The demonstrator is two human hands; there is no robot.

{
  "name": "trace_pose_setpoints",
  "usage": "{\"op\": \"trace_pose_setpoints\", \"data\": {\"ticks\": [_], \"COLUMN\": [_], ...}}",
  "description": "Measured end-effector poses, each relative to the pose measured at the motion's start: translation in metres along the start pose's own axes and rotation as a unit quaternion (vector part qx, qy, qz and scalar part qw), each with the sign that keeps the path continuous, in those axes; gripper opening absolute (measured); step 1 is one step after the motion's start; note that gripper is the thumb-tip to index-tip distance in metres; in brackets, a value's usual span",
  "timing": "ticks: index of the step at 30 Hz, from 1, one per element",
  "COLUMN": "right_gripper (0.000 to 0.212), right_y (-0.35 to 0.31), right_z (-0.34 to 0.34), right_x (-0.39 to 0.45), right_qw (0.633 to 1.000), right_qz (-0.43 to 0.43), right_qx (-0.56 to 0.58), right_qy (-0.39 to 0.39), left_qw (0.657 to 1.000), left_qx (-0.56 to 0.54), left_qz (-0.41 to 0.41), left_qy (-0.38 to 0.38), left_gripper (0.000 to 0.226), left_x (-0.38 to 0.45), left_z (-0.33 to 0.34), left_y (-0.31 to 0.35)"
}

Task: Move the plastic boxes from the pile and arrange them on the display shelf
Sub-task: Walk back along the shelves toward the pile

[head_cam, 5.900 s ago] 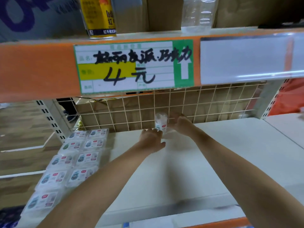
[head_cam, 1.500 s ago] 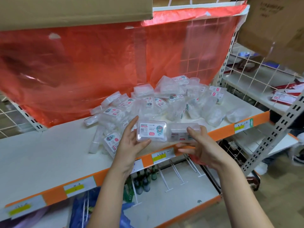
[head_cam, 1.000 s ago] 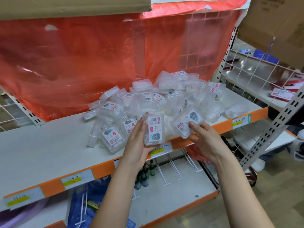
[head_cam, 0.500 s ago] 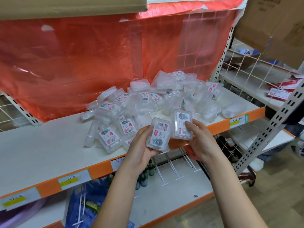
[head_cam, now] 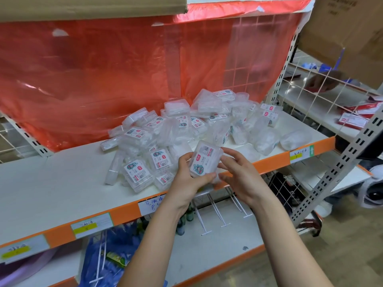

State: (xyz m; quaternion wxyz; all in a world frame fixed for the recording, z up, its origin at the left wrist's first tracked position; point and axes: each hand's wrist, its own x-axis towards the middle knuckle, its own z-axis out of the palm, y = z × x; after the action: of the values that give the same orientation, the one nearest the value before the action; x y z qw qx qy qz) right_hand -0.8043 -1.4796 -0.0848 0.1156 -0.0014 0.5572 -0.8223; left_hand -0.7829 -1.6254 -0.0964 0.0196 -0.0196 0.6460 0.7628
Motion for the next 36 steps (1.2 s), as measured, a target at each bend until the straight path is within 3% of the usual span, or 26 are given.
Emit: {"op": "trace_pose_setpoints", "data": {"ticks": [4,9,18,23,27,29,31,36], "right_gripper": [0.019,0.037,0.056,0.057,0.049,0.046,0.047,0.039], "right_y": [0.002,0.015,0.02,0.024,0.031,0.03,0.023,-0.01], "right_z": [0.005,0.003,0.007,0.004,-0.002,-0.004,-0.007,-0.016], "right_x": [0.012,0.011,0.01,0.012,0.019,0.021,0.021,0.01], "right_qw": [0.998,0.991,0.906,0.892,0.847,0.855,0.891,0.972], "right_qz": [-0.018,-0.078,-0.187,-0.207,-0.249,-0.245,-0.208,-0.154], "right_qx": [0.056,-0.111,-0.379,-0.403,-0.47,-0.453,-0.396,-0.144], "right_qy": [0.005,-0.006,0.012,0.014,0.028,0.054,0.081,0.103], "left_qw": [1.0,0.999,0.998,0.998,0.998,0.998,0.999,1.0], "left_qx": [-0.002,-0.009,-0.039,-0.046,-0.051,-0.052,-0.047,-0.007], "left_qz": [-0.007,-0.013,-0.031,-0.033,-0.025,-0.018,-0.012,0.016], "left_qy": [0.028,0.037,0.045,0.035,0.021,0.007,-0.002,-0.011], "left_gripper": [0.058,0.056,0.056,0.051,0.05,0.051,0.052,0.055], "left_x": [0.016,0.021,0.025,0.026,0.027,0.027,0.026,0.022], "left_z": [0.0,0.0,-0.006,-0.005,-0.004,-0.003,-0.005,-0.021], "left_y": [-0.002,-0.001,-0.003,-0.003,0.0,0.003,0.006,0.017]}}
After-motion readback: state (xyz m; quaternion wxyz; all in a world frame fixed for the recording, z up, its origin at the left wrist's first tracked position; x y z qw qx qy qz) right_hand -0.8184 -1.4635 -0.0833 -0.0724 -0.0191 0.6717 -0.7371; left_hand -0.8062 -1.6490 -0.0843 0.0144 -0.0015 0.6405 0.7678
